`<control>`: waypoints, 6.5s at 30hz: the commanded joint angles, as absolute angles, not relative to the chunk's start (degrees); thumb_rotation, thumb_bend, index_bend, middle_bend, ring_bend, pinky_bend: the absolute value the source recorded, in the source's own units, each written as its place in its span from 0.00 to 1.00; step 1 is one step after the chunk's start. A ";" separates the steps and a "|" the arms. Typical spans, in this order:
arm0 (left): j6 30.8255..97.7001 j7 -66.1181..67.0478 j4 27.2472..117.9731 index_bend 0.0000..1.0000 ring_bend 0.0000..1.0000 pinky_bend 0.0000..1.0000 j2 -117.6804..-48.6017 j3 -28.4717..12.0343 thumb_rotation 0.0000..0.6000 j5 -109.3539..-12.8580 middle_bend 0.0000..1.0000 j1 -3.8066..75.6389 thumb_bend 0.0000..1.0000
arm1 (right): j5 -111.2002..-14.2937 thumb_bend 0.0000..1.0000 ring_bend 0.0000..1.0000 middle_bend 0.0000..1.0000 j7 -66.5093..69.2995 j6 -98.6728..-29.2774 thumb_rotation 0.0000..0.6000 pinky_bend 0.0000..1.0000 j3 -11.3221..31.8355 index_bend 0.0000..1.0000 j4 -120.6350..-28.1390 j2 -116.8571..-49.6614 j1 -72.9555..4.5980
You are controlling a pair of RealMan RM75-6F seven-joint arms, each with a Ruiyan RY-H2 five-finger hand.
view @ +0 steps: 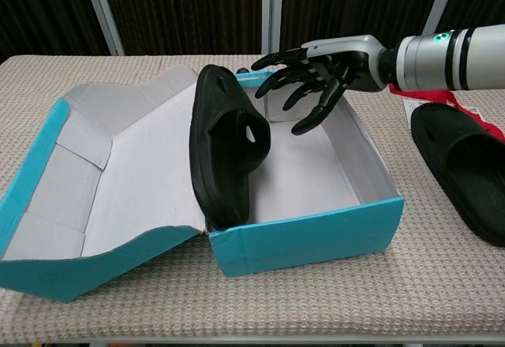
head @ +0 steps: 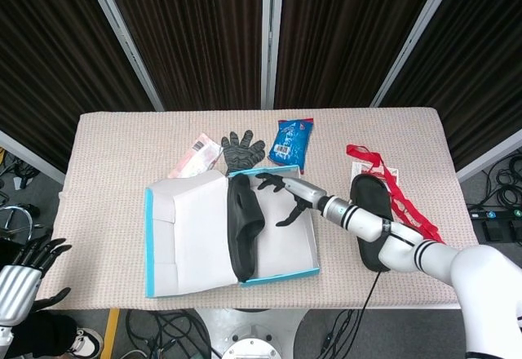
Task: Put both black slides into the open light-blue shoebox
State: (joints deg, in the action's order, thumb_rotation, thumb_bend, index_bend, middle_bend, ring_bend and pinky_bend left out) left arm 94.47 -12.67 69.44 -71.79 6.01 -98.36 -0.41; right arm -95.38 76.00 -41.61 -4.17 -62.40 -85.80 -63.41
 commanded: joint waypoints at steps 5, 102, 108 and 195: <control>94.47 -12.67 69.44 0.22 0.09 0.15 -71.79 6.01 1.00 -98.36 0.17 -0.41 0.14 | -95.31 0.00 0.01 0.18 83.25 -49.98 1.00 0.19 -3.09 0.00 -72.34 -76.42 -61.58; 85.76 -28.79 55.39 0.22 0.09 0.15 -76.75 2.02 1.00 -90.11 0.17 2.87 0.14 | -45.45 0.02 0.00 0.06 13.01 -26.69 1.00 0.11 -23.78 0.00 -83.05 -66.80 -69.49; 86.22 -29.87 53.79 0.22 0.09 0.15 -77.47 1.93 1.00 -90.33 0.17 2.96 0.14 | -36.74 0.02 0.00 0.07 5.56 -36.54 1.00 0.11 -21.67 0.00 -89.20 -64.83 -68.94; 87.50 -27.61 57.14 0.22 0.09 0.15 -76.25 1.02 1.00 -89.82 0.17 3.25 0.14 | -86.60 0.15 0.50 0.60 65.23 -53.57 1.00 0.56 9.82 0.52 -88.00 -69.96 -44.84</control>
